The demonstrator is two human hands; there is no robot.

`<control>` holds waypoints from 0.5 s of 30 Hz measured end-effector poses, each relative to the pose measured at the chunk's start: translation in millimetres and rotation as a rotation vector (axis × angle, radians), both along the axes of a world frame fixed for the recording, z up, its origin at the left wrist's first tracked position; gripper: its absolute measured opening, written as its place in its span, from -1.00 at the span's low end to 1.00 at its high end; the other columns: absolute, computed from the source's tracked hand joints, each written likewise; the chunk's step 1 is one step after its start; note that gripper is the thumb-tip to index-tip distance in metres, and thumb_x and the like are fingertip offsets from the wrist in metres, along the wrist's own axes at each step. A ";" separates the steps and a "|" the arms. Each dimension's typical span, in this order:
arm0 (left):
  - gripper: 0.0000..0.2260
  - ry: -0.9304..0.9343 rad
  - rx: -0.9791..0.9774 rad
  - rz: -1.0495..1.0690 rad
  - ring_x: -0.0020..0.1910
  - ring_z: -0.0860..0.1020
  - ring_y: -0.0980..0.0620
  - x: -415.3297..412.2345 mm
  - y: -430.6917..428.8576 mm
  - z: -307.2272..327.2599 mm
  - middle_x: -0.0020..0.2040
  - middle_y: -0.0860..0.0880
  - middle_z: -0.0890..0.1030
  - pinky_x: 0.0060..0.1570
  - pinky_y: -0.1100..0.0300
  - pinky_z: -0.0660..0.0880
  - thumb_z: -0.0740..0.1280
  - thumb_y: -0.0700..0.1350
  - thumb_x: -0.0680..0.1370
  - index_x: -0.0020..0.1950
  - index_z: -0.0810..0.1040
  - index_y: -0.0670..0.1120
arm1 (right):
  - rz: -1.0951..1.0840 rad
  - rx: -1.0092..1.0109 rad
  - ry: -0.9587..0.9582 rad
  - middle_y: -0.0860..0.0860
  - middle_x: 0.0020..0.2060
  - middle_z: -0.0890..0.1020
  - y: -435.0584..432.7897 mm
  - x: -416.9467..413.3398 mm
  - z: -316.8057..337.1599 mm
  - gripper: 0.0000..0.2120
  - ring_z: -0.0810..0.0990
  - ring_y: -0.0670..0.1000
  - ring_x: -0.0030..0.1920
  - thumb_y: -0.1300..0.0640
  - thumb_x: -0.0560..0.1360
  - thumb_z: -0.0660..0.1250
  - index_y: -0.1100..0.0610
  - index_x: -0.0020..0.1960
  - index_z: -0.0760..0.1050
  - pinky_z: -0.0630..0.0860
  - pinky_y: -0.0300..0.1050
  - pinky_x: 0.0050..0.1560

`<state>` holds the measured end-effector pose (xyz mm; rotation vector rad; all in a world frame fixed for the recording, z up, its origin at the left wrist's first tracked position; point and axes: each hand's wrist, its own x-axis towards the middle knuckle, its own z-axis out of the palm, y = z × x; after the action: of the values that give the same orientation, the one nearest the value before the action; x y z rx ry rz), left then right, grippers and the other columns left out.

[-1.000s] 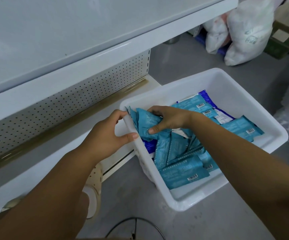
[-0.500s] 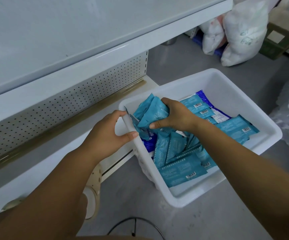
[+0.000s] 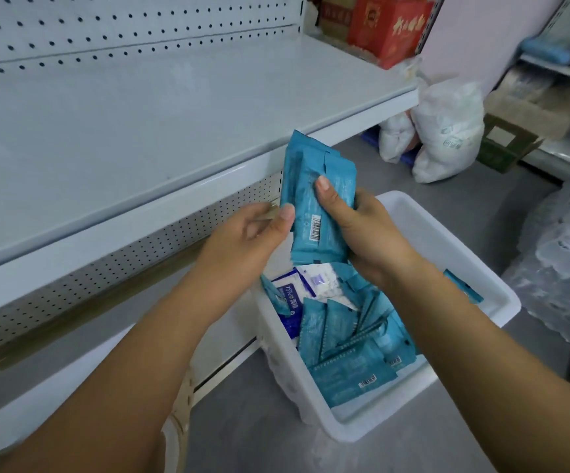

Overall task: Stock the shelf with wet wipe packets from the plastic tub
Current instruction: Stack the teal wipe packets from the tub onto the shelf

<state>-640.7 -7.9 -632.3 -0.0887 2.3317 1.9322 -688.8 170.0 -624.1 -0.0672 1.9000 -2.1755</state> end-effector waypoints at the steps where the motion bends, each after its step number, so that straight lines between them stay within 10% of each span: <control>1: -0.34 -0.006 0.039 -0.026 0.10 0.66 0.19 -2.0 -0.4 10.3 0.12 0.14 0.70 0.21 0.07 0.56 0.34 0.48 0.38 0.33 0.54 0.10 | 0.010 -0.023 0.005 0.19 0.11 0.69 -5.4 1.6 9.4 -0.58 0.69 0.20 0.11 -0.05 0.61 0.32 0.24 0.31 0.51 0.63 0.17 0.10; 6: -0.65 0.035 0.226 -0.100 0.04 0.72 -0.06 -6.1 -12.4 65.6 0.06 -0.06 0.74 0.11 0.03 0.63 0.47 -0.02 0.49 0.26 0.59 -0.03 | 0.062 -0.159 0.037 0.19 0.18 0.66 -24.2 -1.3 53.4 -0.55 0.66 0.21 0.18 -0.08 0.63 0.25 0.22 0.37 0.47 0.60 0.21 0.18; 15: -0.65 0.111 0.219 0.050 -0.04 0.73 -0.10 0.5 -79.2 124.9 -0.01 -0.11 0.74 -0.02 0.02 0.67 0.51 -0.22 0.48 0.24 0.55 -0.10 | 0.240 -0.222 0.054 0.19 0.23 0.64 -92.3 -11.6 107.6 -0.54 0.63 0.21 0.23 -0.10 0.64 0.22 0.20 0.39 0.46 0.55 0.25 0.25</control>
<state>-640.2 -87.1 -507.4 -0.0216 2.1840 2.2576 -700.4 77.7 -516.5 -0.3774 1.5755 -2.2255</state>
